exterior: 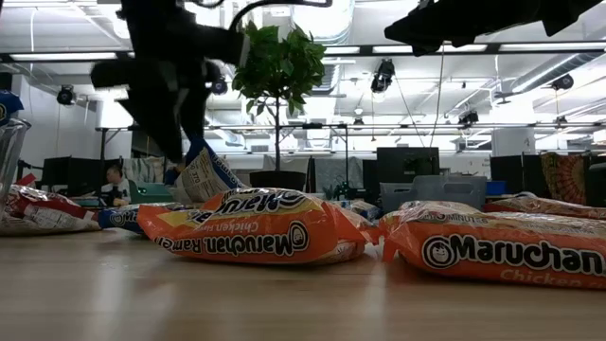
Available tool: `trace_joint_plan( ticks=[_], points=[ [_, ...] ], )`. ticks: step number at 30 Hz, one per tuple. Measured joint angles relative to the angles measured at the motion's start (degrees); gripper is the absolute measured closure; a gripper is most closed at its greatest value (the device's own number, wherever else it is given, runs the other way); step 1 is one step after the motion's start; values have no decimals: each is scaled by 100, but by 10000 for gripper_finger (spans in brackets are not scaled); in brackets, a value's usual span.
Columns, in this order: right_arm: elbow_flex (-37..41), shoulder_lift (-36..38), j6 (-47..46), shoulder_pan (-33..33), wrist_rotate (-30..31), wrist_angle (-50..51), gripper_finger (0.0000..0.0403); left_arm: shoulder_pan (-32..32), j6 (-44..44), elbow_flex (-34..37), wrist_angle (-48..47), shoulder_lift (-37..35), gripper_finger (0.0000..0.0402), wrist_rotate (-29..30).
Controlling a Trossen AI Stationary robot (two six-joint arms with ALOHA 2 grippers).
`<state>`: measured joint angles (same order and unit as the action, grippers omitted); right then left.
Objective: Sort Maruchan noodles
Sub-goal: Put the blue noodle pack into the transparent bin
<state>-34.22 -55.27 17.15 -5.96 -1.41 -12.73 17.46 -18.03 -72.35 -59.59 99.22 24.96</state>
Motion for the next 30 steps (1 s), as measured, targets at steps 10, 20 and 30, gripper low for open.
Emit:
trace_joint_plan(
  ticks=[10, 20, 30],
  points=[
    [0, 0, 38, 0, 2, -4, 316, -202, 18, 908, 1099, 0, 114, 490],
    [0, 0, 76, 0, 4, -11, 316, -411, -316, 1106, 1214, 0, 184, 605],
    [0, 0, 85, 0, 4, -13, 316, -411, -559, 906, 1098, 0, 391, 602]
  ],
)
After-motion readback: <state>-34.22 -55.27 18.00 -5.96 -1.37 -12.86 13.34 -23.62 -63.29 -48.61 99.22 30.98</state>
